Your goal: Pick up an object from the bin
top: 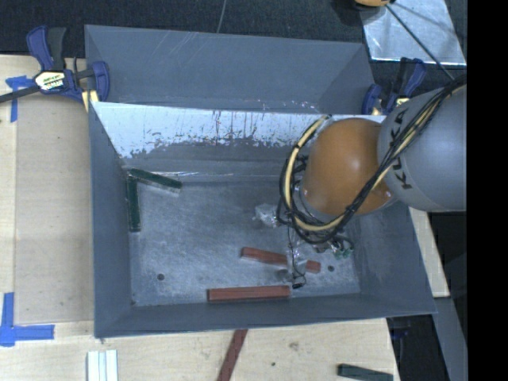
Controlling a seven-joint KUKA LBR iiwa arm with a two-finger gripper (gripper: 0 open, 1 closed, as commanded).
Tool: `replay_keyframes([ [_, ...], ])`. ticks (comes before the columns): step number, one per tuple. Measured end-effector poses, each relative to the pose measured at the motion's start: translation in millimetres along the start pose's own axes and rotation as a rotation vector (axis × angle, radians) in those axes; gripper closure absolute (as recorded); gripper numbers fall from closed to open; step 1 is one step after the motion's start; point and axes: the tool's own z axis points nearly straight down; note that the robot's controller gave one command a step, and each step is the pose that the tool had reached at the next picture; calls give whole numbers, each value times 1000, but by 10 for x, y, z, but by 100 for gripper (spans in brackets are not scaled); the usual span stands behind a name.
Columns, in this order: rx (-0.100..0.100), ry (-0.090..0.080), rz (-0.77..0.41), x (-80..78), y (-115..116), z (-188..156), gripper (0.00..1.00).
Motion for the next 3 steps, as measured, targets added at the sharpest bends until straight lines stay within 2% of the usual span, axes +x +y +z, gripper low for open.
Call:
replay_keyframes([
  [1,0,0,1,0,-1,0,100],
  [2,0,0,1,0,-1,0,0],
  [3,0,0,2,1,-1,0,100],
])
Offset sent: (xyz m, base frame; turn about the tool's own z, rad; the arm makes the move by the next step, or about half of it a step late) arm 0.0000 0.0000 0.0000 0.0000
